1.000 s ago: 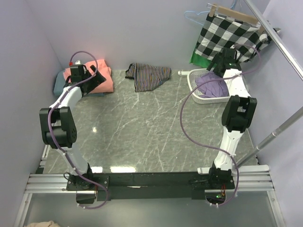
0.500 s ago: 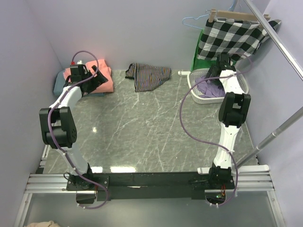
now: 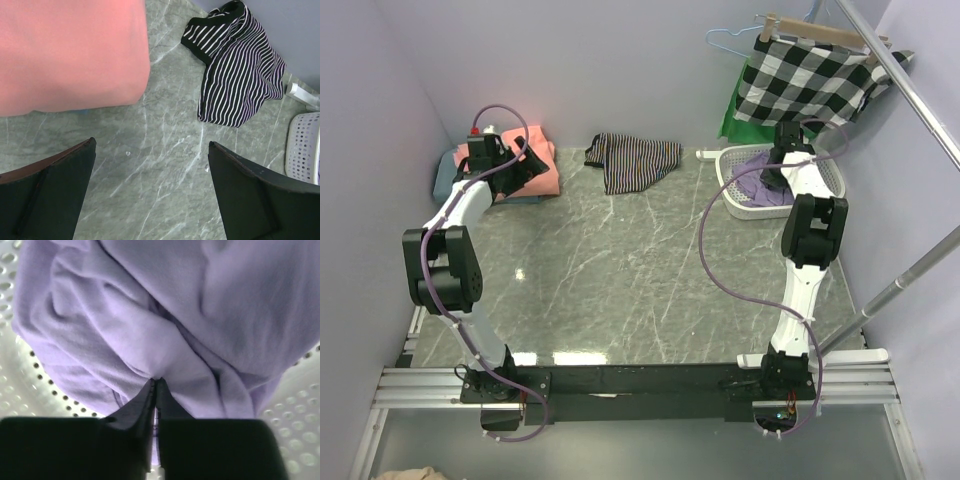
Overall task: Fold and stack the t-shirts
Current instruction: Grab the tshirt from the pile, then move the tshirt to the center of the board
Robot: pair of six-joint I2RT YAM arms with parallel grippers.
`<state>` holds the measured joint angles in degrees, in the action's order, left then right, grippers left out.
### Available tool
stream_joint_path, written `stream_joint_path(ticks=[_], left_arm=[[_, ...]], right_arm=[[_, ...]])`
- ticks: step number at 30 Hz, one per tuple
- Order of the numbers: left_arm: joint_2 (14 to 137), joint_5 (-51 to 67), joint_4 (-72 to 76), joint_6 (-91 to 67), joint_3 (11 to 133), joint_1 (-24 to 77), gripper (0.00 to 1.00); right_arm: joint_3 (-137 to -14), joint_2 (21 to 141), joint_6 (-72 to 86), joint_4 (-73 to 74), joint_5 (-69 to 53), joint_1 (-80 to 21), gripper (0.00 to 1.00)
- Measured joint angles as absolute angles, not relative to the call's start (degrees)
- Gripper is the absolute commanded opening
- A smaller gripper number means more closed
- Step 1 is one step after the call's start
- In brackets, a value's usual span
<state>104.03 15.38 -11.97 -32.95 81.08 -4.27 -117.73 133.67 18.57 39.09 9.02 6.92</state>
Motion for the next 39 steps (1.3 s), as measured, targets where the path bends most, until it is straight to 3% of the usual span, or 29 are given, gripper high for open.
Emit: stream_joint_path(ticks=[6, 10, 14, 20, 29, 34, 39], left_arm=[[104.03, 15.44, -12.01, -32.56, 81.17, -4.27, 1.0], [104.03, 15.81, -11.92, -32.4, 81.14, -4.27, 0.99], [104.03, 16.14, -11.9, -32.38, 81.14, -4.27, 1.0], [103.98, 16.99, -11.81, -32.4, 81.14, -4.27, 0.99], [101.51, 18.24, -10.48, -32.97, 79.05, -4.14, 0.99], [98.56, 18.68, -9.61, -33.82, 77.67, -4.03, 0.99], [96.03, 18.7, -8.99, -33.91, 76.05, -4.05, 0.99]], right_arm=[[-107.92, 130.02, 16.95, 32.12, 7.94, 6.61, 0.0], [-94.8, 118.39, 15.22, 27.59, 7.62, 4.97, 0.0], [-89.45, 104.81, 14.13, 24.67, 7.4, 1.89, 0.0], [-91.05, 89.32, 12.25, 20.67, 7.09, -3.01, 0.0], [-100.4, 79.81, 6.04, 25.26, 6.24, -19.9, 0.0], [-111.5, 76.42, 3.88, 26.52, -0.64, -26.48, 0.0], [-109.93, 68.69, 5.06, 22.65, -14.31, -27.79, 0.0]])
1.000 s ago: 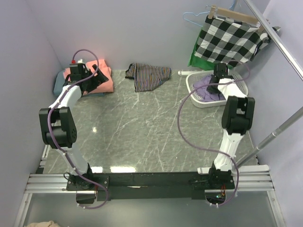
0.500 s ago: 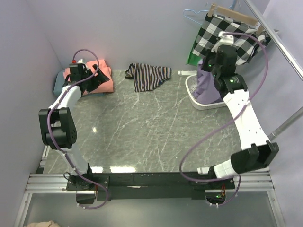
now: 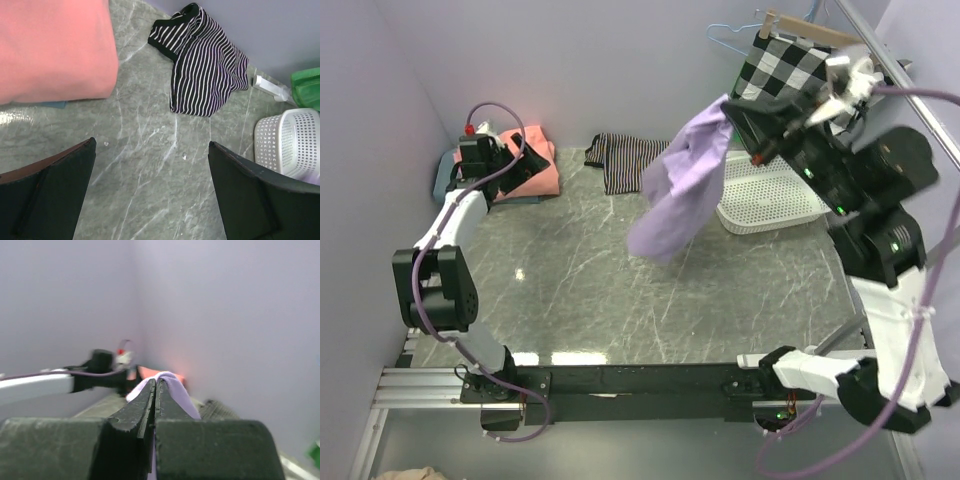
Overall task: Fold and stack the t-shirts
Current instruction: Move the tshirt to the center of the board
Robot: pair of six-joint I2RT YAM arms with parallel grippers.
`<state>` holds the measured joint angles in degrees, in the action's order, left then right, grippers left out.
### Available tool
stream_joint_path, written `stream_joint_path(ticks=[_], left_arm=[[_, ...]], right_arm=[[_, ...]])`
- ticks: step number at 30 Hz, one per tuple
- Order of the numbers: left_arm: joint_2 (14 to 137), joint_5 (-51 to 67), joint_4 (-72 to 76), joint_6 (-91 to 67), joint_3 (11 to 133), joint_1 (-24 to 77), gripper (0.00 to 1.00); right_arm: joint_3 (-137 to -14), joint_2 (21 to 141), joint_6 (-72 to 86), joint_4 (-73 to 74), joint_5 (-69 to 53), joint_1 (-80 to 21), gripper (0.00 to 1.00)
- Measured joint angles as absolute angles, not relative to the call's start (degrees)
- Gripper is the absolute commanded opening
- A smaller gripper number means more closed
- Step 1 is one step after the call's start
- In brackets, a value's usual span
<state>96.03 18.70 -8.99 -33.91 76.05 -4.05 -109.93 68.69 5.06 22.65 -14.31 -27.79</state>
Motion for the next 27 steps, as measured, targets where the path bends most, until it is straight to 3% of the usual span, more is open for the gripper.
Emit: stream_joint_path(ticks=[5, 6, 8, 9, 10, 12, 15, 21, 27], left_arm=[[93.6, 18.33, -8.91, -33.93, 74.17, -4.03, 0.99], [93.08, 18.33, -8.88, -33.98, 73.8, -4.03, 0.99], [92.05, 18.22, -8.88, -34.17, 73.12, -4.03, 0.99], [91.42, 18.24, -8.8, -34.24, 72.66, -4.03, 0.99], [90.8, 18.24, -8.82, -34.33, 72.27, -4.03, 0.99], [89.56, 18.35, -8.12, -34.94, 70.98, -3.92, 1.0], [87.33, 18.33, -7.53, -35.86, 68.14, -2.9, 0.99], [85.1, 18.09, -4.84, -37.67, 63.79, 6.0, 0.99], [85.14, 18.11, -2.68, -38.87, 59.94, 15.94, 0.99]], right_arm=[[-103.31, 65.54, 7.53, 18.02, -24.45, -28.16, 0.02], [-101.14, 65.91, 8.08, 17.28, -25.65, -28.21, 0.16], [-96.16, 67.02, 8.88, 16.23, -26.22, -28.27, 0.18], [-92.9, 68.2, 9.3, 16.32, -25.36, -28.38, 0.46], [-89.71, 69.8, 9.45, 16.05, -23.79, -28.38, 0.56], [-84.44, 73.3, 10.68, 16.21, -19.0, -28.34, 0.58], [-77.34, 81.36, 12.12, 18.44, -9.43, -27.4, 0.76], [-74.15, 94.17, 15.27, 22.48, -3.38, -17.67, 0.69], [-88.64, 109.14, 17.12, 23.2, -5.63, -11.18, 0.69]])
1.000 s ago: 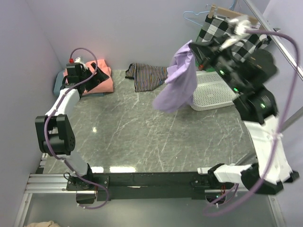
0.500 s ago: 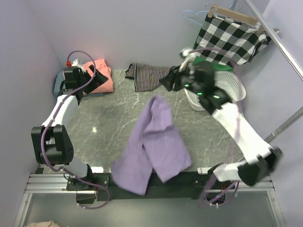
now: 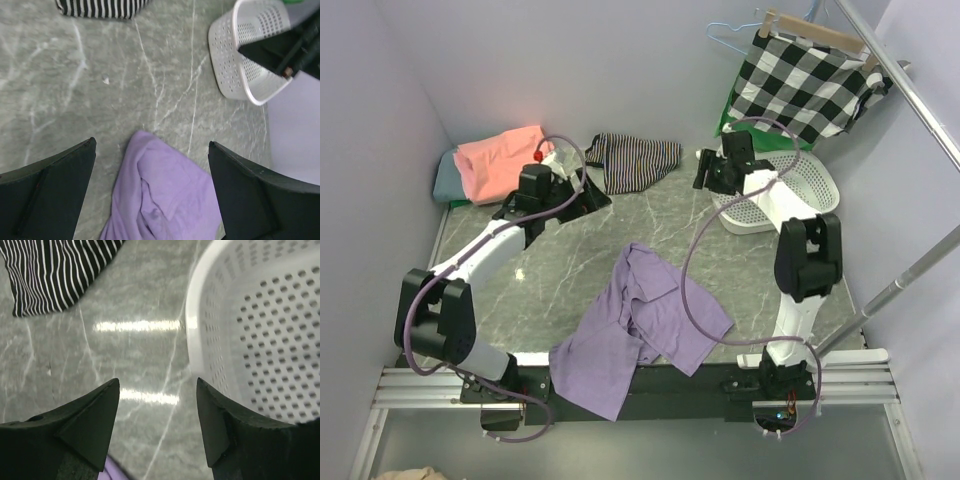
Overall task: Fold and stack the t-shirts
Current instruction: Move the tshirt to the center of the board
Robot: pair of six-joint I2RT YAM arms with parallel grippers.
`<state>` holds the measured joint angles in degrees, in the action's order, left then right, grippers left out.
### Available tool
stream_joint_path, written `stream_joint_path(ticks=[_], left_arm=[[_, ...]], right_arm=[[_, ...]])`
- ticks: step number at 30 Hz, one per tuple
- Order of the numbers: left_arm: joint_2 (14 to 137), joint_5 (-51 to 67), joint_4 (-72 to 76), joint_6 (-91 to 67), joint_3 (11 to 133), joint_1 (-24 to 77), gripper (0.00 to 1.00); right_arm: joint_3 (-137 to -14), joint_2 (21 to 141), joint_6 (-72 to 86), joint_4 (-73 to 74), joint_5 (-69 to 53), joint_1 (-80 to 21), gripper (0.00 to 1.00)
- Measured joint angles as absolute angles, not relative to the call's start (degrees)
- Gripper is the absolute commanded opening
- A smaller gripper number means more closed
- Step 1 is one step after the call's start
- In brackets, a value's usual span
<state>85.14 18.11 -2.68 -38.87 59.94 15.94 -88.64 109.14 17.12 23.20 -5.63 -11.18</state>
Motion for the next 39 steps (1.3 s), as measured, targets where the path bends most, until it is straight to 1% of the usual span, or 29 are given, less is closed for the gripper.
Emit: stream_joint_path(ticks=[2, 5, 8, 11, 15, 21, 24, 28, 31, 35, 39], left_arm=[[85.54, 18.11, -2.55, -38.87, 59.86, 16.97, 0.99], [86.0, 17.56, -2.35, -38.85, 59.57, 17.06, 1.0], [86.13, 16.62, -2.59, -38.76, 59.46, 16.88, 1.0], [86.28, 16.6, -2.83, -38.65, 59.48, 16.84, 0.99], [87.2, 16.58, -3.07, -38.61, 59.48, 16.86, 0.99], [87.92, 16.29, -4.47, -38.37, 59.48, 16.86, 0.99], [88.01, 15.86, -4.99, -38.22, 59.48, 16.86, 1.0], [88.05, 14.68, -5.61, -37.8, 59.7, 16.86, 0.99], [88.05, 13.96, -6.15, -37.06, 60.18, 16.86, 0.99], [87.59, 12.99, -7.99, -36.4, 60.16, 16.86, 0.99], [83.68, 12.08, -9.39, -36.47, 57.1, 17.37, 0.99]], right_arm=[[-91.18, 112.03, 17.54, 23.2, -6.13, -11.03, 0.69], [-91.05, 112.95, 18.31, 22.24, -8.19, -11.11, 0.7], [-89.17, 112.64, 19.11, 21.23, -8.91, -11.27, 0.72], [-88.51, 112.88, 20.05, 22.22, -6.85, -11.27, 0.75], [-87.07, 112.9, 20.91, 21.34, -4.62, -10.24, 0.76], [-82.43, 112.22, 22.85, 18.96, -4.62, -8.58, 0.77], [-78.76, 109.25, 22.87, 17.65, -3.62, -8.29, 0.77], [-70.48, 100.9, 20.86, 16.67, -6.42, -7.6, 0.79], [-67.88, 95.5, 18.9, 16.69, -8.97, -7.92, 0.79], [-67.99, 90.02, 16.23, 16.93, -11.14, -12.95, 0.79], [-68.05, 87.11, 14.41, 18.83, -13.37, -19.9, 0.79]])
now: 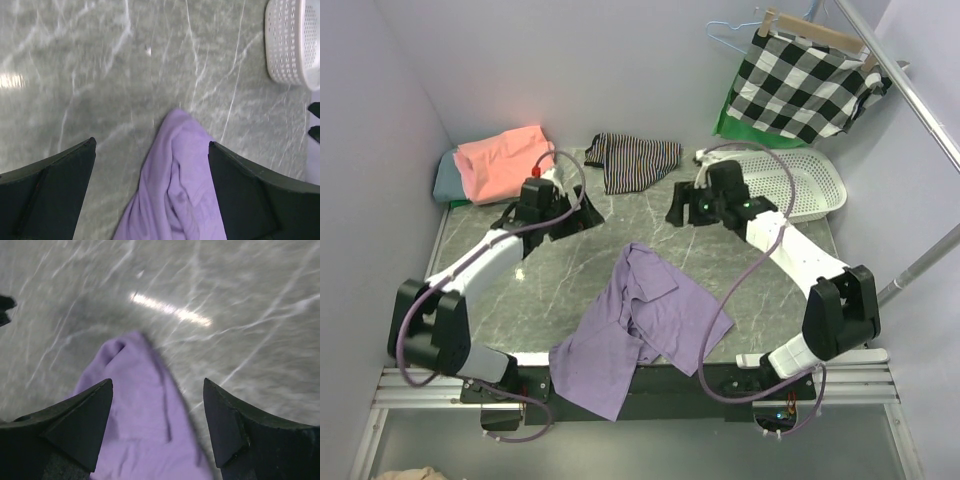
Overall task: Fold and stack the t-shirts
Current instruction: Move the tshirt to the center of the board, then flatten the tshirt out
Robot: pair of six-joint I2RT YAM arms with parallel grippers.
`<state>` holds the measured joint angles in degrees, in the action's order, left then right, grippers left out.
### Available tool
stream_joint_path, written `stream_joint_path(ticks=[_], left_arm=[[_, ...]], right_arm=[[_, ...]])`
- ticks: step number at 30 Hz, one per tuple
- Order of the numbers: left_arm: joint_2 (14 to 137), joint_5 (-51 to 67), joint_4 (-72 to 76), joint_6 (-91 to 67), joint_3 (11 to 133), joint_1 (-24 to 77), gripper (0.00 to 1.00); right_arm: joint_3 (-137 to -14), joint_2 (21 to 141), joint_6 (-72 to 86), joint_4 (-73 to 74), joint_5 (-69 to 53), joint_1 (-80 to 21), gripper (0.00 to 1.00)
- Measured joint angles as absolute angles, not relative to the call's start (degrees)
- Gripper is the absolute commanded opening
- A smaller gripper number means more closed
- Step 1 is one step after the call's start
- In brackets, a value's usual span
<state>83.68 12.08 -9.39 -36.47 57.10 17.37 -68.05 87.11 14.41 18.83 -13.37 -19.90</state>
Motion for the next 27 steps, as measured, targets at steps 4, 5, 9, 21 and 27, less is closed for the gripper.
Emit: stream_joint_path(ticks=[4, 5, 9, 21, 27], left_arm=[[76.88, 10.46, -11.55, -37.63, 50.87, 20.49, 0.99], [75.57, 9.58, -12.14, -38.24, 49.63, 21.65, 0.99], [69.65, 4.82, -15.03, -41.56, 43.66, 27.05, 0.99], [60.73, -0.3, -18.76, -49.8, 32.18, 30.7, 0.99], [57.28, 1.65, -17.15, -51.42, 28.73, 32.42, 1.0]], right_arm=[[-63.83, 85.03, 13.96, 20.12, -16.36, -24.56, 0.77], [-62.26, 84.62, 14.02, 20.45, -17.02, -25.74, 0.77], [-56.12, 83.74, 14.37, 22.92, -18.22, -31.35, 0.76], [-50.24, 83.02, 21.19, 23.05, -18.76, -48.66, 0.75], [-51.09, 87.29, 22.72, 21.37, -18.79, -52.66, 0.75]])
